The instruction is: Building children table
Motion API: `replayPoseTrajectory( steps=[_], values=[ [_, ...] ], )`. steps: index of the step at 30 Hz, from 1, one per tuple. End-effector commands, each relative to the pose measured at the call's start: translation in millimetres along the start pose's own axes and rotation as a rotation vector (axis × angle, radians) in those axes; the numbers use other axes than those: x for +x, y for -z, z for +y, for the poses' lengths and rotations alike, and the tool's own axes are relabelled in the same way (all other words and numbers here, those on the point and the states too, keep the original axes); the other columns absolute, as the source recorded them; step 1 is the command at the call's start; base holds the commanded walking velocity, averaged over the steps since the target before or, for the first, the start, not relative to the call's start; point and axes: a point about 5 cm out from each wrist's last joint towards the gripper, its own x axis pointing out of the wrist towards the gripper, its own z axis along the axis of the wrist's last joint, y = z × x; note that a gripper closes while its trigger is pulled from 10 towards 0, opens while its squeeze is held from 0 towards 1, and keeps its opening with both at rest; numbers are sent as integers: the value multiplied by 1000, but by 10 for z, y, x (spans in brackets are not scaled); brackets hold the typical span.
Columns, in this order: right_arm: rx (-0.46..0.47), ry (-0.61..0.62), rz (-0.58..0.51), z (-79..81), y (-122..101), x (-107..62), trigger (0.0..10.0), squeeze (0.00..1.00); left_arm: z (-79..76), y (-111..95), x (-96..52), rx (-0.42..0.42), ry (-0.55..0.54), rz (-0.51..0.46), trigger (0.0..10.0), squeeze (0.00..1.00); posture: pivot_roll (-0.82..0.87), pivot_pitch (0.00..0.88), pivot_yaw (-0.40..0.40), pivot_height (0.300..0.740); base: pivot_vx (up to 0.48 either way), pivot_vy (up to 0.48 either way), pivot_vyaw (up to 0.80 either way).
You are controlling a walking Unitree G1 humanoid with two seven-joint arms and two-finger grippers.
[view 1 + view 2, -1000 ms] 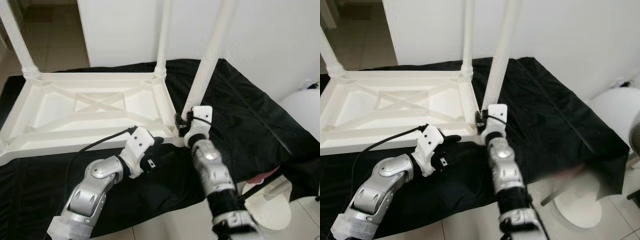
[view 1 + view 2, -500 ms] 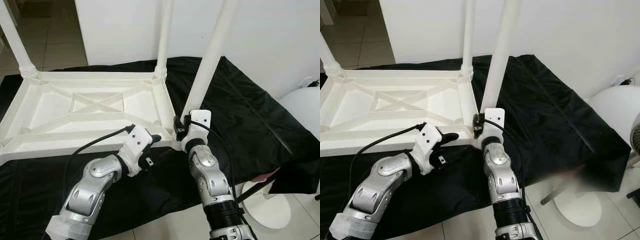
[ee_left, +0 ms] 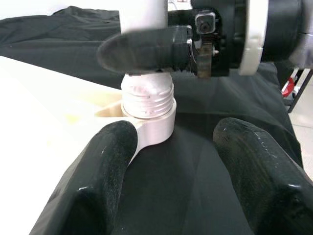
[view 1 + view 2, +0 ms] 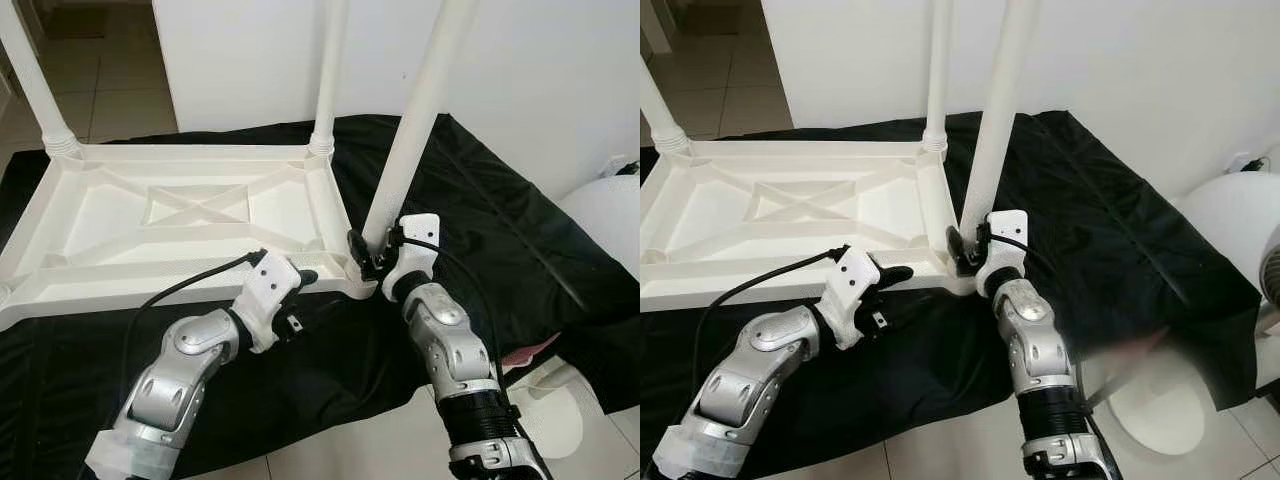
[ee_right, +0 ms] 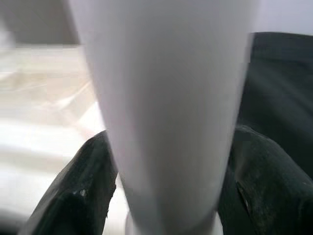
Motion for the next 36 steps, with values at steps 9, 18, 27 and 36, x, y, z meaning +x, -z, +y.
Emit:
replayPoseTrajectory(
  steps=[9,18,27,36],
  values=[
    [-98,-292,58,-113,53,45,10000,0,16,9,18,-4,-13,9,10000,0,-5,36,-48,740,0,0,0],
    [-201,-373,127,-279,107,119,10000,0,9,3,27,-6,5,13,10000,0,-4,37,-30,740,0,0,0],
    [-209,-456,148,-330,108,152,0,0,6,2,25,-5,7,16,10000,0,7,35,-37,740,0,0,0],
    [-195,-395,157,-403,183,134,10000,0,-6,19,11,-10,-3,20,10000,0,3,39,-43,740,0,0,0]
  ],
)
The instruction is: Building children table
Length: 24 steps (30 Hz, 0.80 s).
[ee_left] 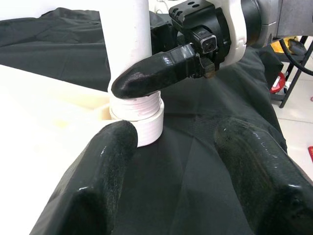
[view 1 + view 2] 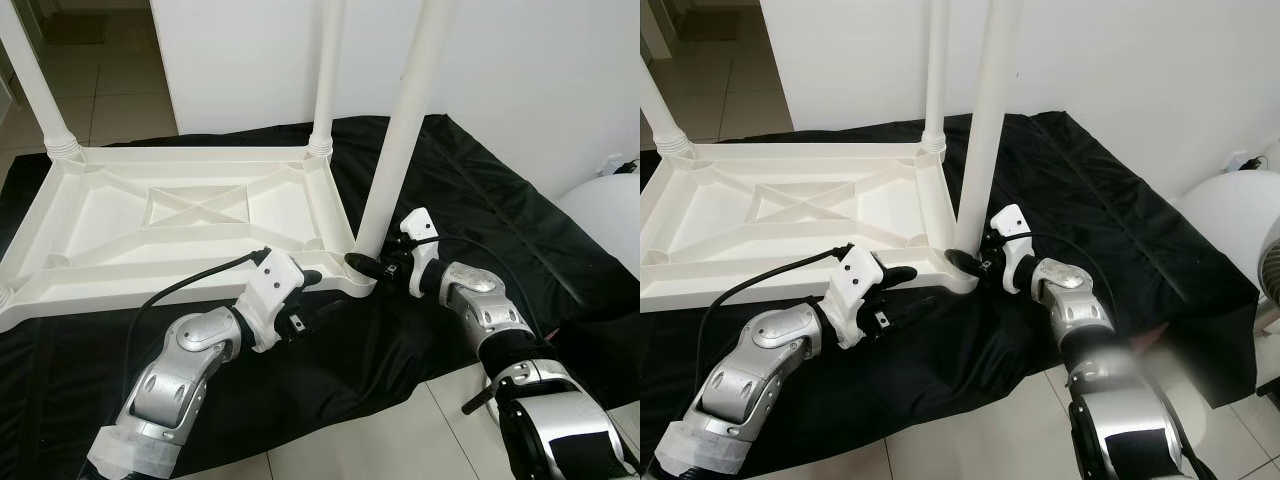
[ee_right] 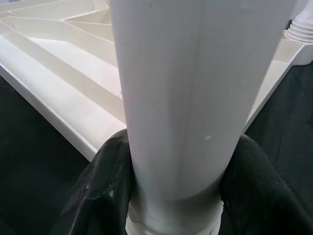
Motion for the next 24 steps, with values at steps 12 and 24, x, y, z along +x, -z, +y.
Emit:
replayPoseTrajectory(
  steps=[12,24],
  values=[
    [100,244,23,-62,174,-69,10000,0,-23,33,25,-17,-7,6,10000,0,-8,41,-39,740,0,0,0],
    [196,459,-52,118,57,65,10000,0,-50,57,21,-22,-2,13,10000,0,-8,42,-47,740,0,0,0]
  ],
)
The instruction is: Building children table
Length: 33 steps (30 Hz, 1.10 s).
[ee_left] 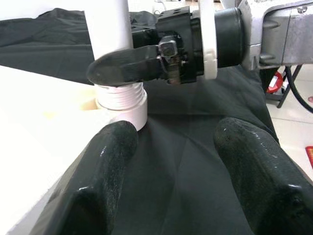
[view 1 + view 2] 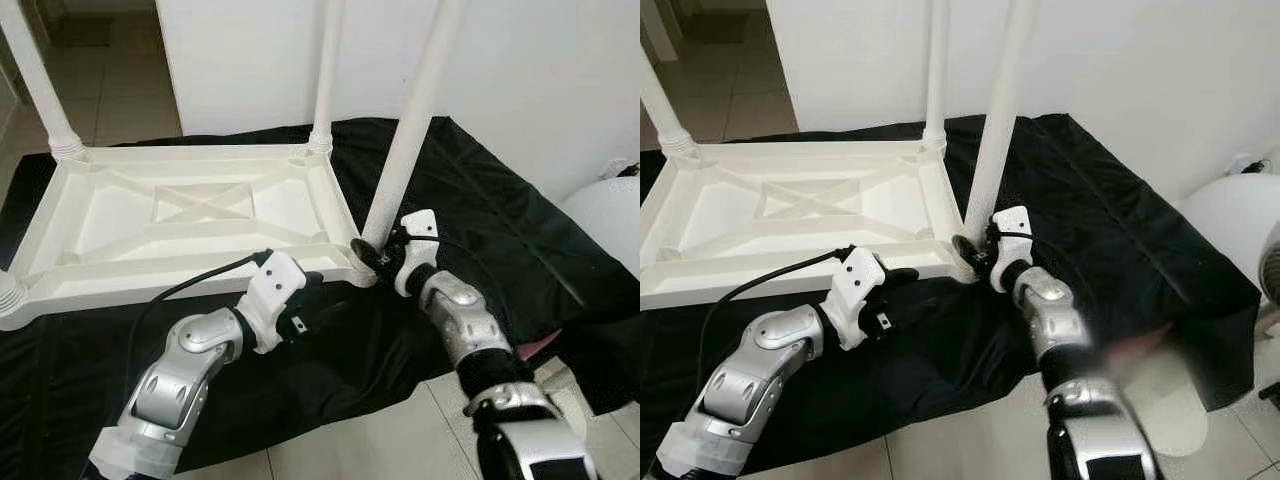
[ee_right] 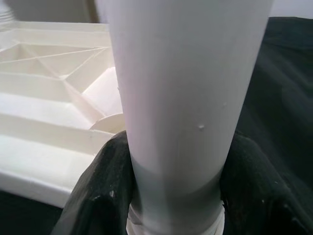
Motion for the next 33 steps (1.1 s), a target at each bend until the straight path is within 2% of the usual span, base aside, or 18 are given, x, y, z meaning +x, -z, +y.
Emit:
replayPoseTrajectory(
  steps=[1,6,11,12,13,14,26,27,28,29,33],
  values=[
    [35,91,17,-25,15,-16,10000,0,-23,53,3,-16,-10,14,10000,0,-6,41,-48,740,0,0,0],
    [70,155,11,45,-3,-8,10000,0,-23,58,-1,-15,-10,16,10000,0,-4,39,-47,740,0,0,0],
    [86,210,1,190,-24,-11,10000,0,-27,60,0,-14,-7,17,10000,0,-2,35,-45,740,0,0,0],
    [96,204,-13,250,-35,-13,10000,345,-22,59,-1,-11,-10,18,10000,0,1,34,-44,740,0,0,0],
    [96,204,-13,250,-35,-13,10000,345,-22,59,-1,-11,-10,18,10000,0,1,34,-44,740,0,0,0],
    [104,194,-45,304,-71,-28,10000,1000,-8,53,-5,-6,-15,16,10000,0,3,31,-37,740,0,0,0],
    [78,212,-89,136,-148,-154,10000,1000,71,39,-33,20,-39,18,10000,0,2,20,-35,740,0,0,0],
    [60,202,-94,156,-124,-208,10000,345,87,46,-43,26,-47,21,10000,0,2,18,-38,740,0,0,0],
    [58,199,-94,164,-116,-225,10000,345,92,47,-46,28,-50,21,10000,0,2,18,-38,740,0,0,0],
    [58,196,-94,177,-98,-256,10000,0,106,50,-53,29,-58,20,10000,0,2,18,-40,740,0,0,0],
    [57,188,-100,218,-33,-370,10000,0,189,48,-66,41,-107,14,10000,0,3,18,-42,740,0,0,0]
  ],
)
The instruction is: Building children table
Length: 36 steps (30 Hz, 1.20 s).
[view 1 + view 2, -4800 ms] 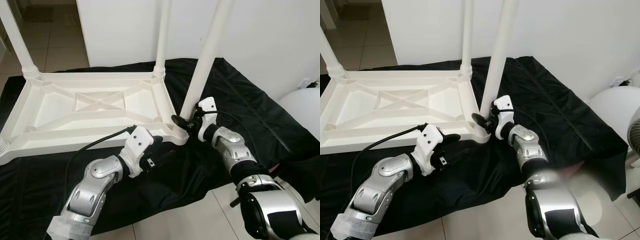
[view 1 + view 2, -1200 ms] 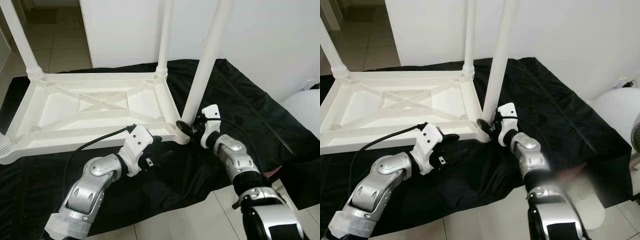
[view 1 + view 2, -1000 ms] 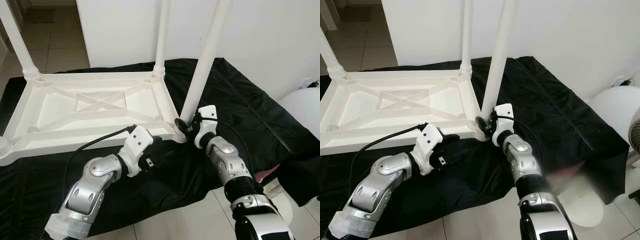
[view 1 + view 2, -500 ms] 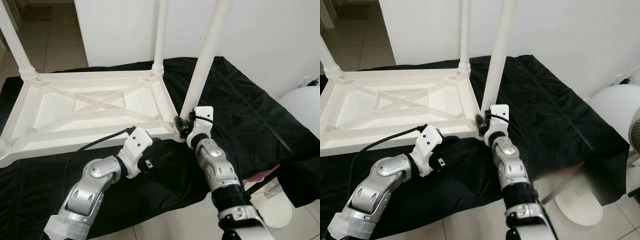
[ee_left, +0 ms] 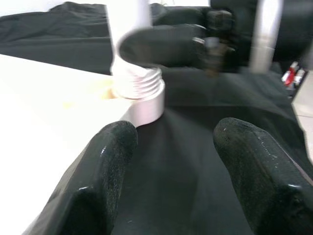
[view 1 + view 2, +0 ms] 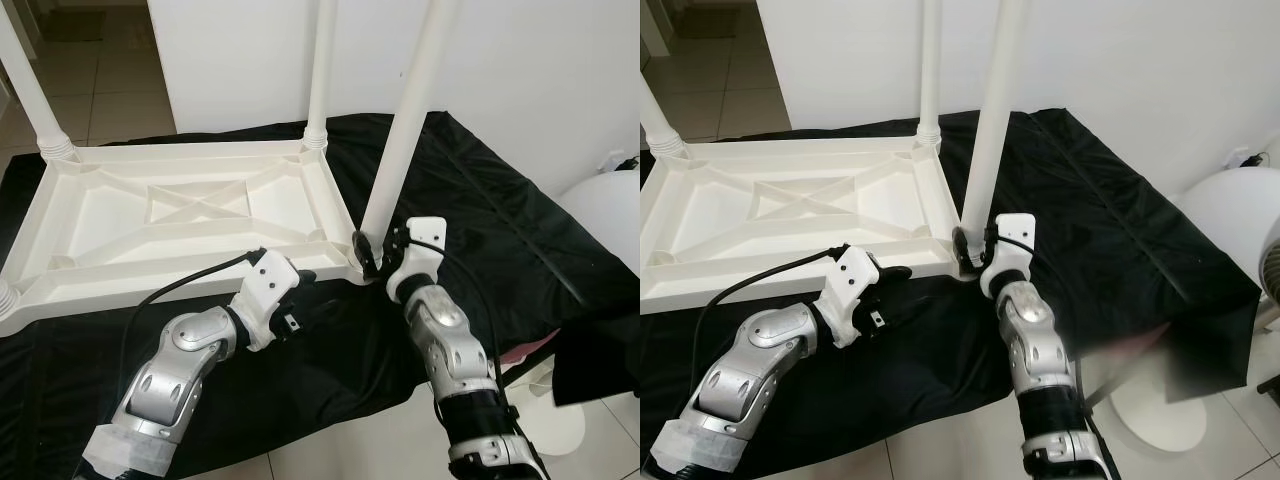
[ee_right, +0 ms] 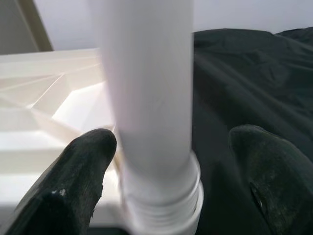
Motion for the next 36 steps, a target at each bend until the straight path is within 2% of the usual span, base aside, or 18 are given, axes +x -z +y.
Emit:
replayPoseTrajectory(
  steps=[1,5,6,10,15,16,19,22,24,27,31,36],
  values=[
    [2,-6,-9,4,29,-105,10000,0,127,0,6,22,-98,-2,10000,0,3,19,-43,740,0,0,0],
    [14,-9,-4,17,78,-197,10000,0,237,-12,13,37,-153,-7,10000,0,-5,21,-40,740,0,0,0],
    [13,-31,3,43,118,-253,10000,0,312,-26,30,52,-187,-8,10000,0,-13,23,-34,740,0,0,0],
    [27,-73,17,83,176,-333,10000,0,420,-39,65,84,-236,2,10000,0,-21,27,-28,740,0,0,0],
    [34,-69,3,43,184,-462,10000,0,534,38,129,119,-284,61,10000,0,-35,38,-19,740,0,0,0],
    [31,-56,11,6,211,-520,10000,0,554,105,175,161,-280,108,10000,0,-36,40,-17,740,0,0,0],
    [25,-51,15,-9,217,-538,10000,0,572,145,207,182,-279,133,10000,0,-42,48,-12,740,0,0,0],
    [20,-50,9,-9,201,-541,10000,0,596,197,255,169,-284,165,10000,0,-50,52,-4,740,0,0,0],
    [21,-34,1,-26,182,-538,10000,0,604,302,299,187,-276,236,10000,0,-60,56,5,740,0,0,0],
    [20,-24,-5,-37,171,-538,10000,0,635,364,321,184,-292,276,10000,0,-62,57,8,740,0,0,0],
    [18,-18,-7,-43,167,-535,10000,0,688,371,350,158,-326,290,10000,0,-66,58,14,740,0,0,0],
    [24,-17,-10,-32,161,-530,10000,0,735,395,384,164,-327,312,10000,0,-65,58,19,740,0,0,0]
  ],
)
